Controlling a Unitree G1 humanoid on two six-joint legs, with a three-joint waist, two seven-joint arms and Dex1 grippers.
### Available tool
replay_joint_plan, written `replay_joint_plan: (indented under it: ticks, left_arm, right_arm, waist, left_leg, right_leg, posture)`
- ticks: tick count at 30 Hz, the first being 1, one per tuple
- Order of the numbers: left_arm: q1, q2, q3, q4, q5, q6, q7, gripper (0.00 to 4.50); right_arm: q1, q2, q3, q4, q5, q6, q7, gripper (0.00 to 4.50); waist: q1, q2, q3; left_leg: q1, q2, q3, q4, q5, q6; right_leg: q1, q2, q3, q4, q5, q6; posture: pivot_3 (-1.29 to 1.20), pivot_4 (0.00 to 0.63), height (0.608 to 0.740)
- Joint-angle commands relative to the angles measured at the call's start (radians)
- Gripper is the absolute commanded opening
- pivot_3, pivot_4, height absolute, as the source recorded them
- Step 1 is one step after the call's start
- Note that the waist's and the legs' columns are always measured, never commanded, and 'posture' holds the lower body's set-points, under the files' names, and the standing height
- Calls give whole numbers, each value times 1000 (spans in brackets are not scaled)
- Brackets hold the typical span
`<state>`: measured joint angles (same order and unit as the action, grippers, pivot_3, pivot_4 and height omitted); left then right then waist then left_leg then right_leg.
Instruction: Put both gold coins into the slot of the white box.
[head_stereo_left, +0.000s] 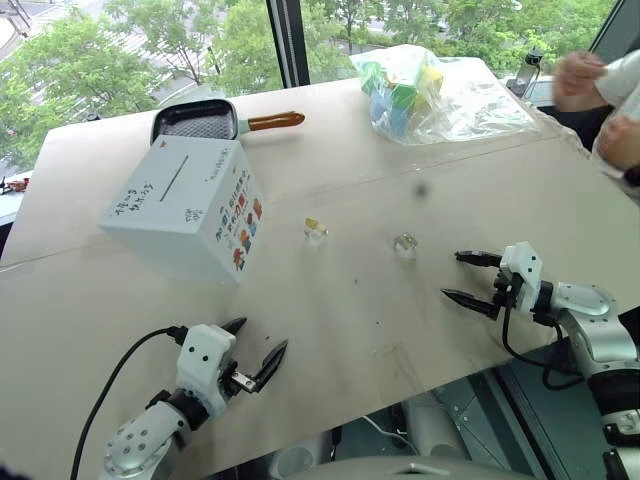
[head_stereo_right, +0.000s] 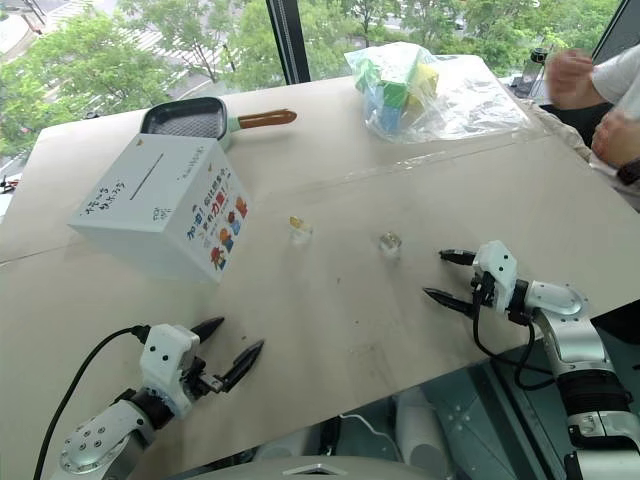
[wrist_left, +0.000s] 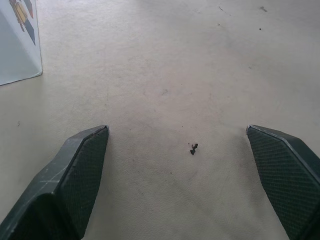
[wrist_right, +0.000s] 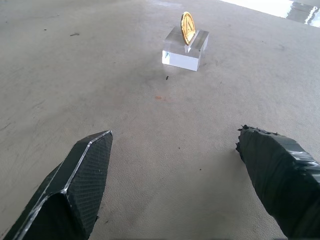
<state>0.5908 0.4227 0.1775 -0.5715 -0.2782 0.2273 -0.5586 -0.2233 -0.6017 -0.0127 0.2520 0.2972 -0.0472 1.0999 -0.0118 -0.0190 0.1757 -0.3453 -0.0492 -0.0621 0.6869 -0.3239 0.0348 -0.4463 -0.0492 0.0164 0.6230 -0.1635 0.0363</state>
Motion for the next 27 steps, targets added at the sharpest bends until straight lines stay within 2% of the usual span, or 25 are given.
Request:
replay_joint_plan:
  ticks: [1, 19, 22, 27]
  left_arm:
    - [-3, -12, -21, -14, 10, -23, 13, 4498]
    - [-57, -52, -81, 12, 46, -38, 58, 4498]
    - [-64, -45, -86, 5, 61, -47, 61, 4498]
    - [-119, -19, -78, -69, 11, 0, 44, 4498]
  right_arm:
    - [-6, -2, -3, -9, -17, -34, -8, 4332]
    - [2, 16, -2, -3, -76, -85, -81, 4332]
    - [6, 40, -13, -40, -41, -42, -101, 4332]
    - [-25, 120, -23, -151, 6, 78, -212, 4332]
  waist:
    - [0, 0, 0]
    - [-1, 0, -1]
    - [-1, 0, -1]
    - [0, 0, 0]
  left_leg:
    - [0, 0, 0, 0, 0, 0]
    - [0, 0, 0, 0, 0, 0]
    - [0, 0, 0, 0, 0, 0]
    - [0, 0, -1, 0, 0, 0]
  right_leg:
    - [0, 0, 0, 0, 0, 0]
    - [0, 0, 0, 0, 0, 0]
    - [0, 0, 0, 0, 0, 0]
    - [0, 0, 0, 1, 0, 0]
  posture:
    - [0, 150, 721]
    - [0, 150, 721]
    - [0, 150, 721]
    - [0, 150, 721]
